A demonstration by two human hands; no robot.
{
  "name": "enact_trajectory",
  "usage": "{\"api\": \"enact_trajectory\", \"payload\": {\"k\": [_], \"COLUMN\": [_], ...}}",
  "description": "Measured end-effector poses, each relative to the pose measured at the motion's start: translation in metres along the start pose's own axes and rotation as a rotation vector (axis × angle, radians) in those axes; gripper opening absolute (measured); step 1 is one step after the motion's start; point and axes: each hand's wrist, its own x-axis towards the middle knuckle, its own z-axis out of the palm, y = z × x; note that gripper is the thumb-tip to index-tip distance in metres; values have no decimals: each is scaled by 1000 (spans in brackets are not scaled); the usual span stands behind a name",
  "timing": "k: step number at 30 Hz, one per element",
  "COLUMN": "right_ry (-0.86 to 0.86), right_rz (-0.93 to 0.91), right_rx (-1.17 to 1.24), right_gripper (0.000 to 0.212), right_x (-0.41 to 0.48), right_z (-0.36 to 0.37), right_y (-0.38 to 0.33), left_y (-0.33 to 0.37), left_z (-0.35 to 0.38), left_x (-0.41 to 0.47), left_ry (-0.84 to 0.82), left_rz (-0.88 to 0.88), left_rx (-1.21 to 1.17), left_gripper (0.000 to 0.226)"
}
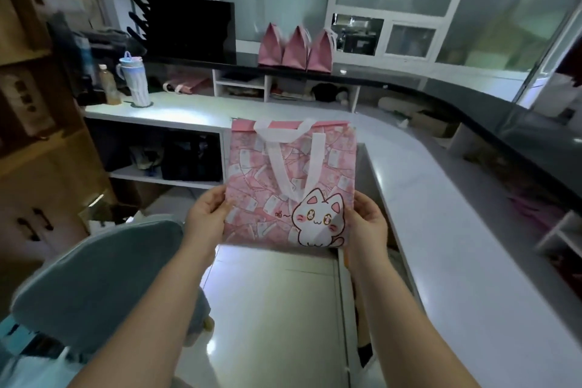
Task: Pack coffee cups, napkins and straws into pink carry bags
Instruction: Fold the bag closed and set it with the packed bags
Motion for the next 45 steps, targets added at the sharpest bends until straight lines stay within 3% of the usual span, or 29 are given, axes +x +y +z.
{"api": "enact_trajectory", "payload": {"k": [9, 13, 24, 32, 42, 45], "right_ry": [41, 46, -13, 59, 235, 281], "right_rz": [-61, -95, -122, -23, 4, 49], "right_rx": [-7, -19, -34, 13, -72, -80], "right_gripper": [21, 15, 25, 12, 28, 15], "right_x": [215, 307, 586, 723, 875, 905], "right_z": [60, 68, 113, 142, 175, 178], "right_y": [-13, -6, -9, 51, 105, 128], "left_y": [2, -20, -38, -101, -166, -188], "left_z": [98, 145, 266, 307, 359, 369], "left_x": [225, 308, 542, 677, 862, 896], "left_ry": [-93, -91, -58, -16, -184, -211], "left_rz": [10, -12, 75, -33, -84, -115], "left_rx": [6, 7, 59, 99, 192, 224], "left_gripper": [29, 27, 25, 29, 19, 21]}}
